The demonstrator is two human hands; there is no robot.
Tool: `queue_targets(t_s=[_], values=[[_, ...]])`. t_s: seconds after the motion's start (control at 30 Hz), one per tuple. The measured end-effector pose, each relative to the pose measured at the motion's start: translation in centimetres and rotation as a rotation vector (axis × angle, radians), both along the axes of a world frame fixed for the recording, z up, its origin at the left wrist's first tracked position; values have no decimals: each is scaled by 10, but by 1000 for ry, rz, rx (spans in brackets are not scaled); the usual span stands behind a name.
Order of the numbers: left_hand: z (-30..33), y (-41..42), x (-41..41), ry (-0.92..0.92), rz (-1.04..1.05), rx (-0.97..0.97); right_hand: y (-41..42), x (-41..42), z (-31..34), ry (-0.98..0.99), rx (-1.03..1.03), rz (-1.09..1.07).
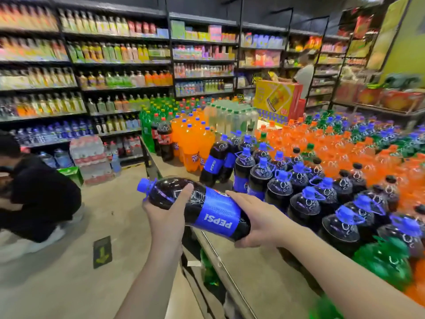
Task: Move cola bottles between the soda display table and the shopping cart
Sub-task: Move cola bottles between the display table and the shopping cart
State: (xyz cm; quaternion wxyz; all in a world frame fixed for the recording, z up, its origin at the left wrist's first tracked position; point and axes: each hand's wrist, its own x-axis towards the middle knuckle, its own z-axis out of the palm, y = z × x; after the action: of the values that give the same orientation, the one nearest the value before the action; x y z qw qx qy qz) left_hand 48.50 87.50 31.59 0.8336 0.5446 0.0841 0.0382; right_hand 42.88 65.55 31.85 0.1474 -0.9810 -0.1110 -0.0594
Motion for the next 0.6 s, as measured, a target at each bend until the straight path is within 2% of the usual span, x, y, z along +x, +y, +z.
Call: queue_targets(t_s=[0.4, 0.6], values=[[-2, -40, 166, 17, -18, 28, -38, 166, -9, 47, 10, -8], [-12, -42, 259, 38, -107, 171, -37, 236, -27, 50, 83, -115]])
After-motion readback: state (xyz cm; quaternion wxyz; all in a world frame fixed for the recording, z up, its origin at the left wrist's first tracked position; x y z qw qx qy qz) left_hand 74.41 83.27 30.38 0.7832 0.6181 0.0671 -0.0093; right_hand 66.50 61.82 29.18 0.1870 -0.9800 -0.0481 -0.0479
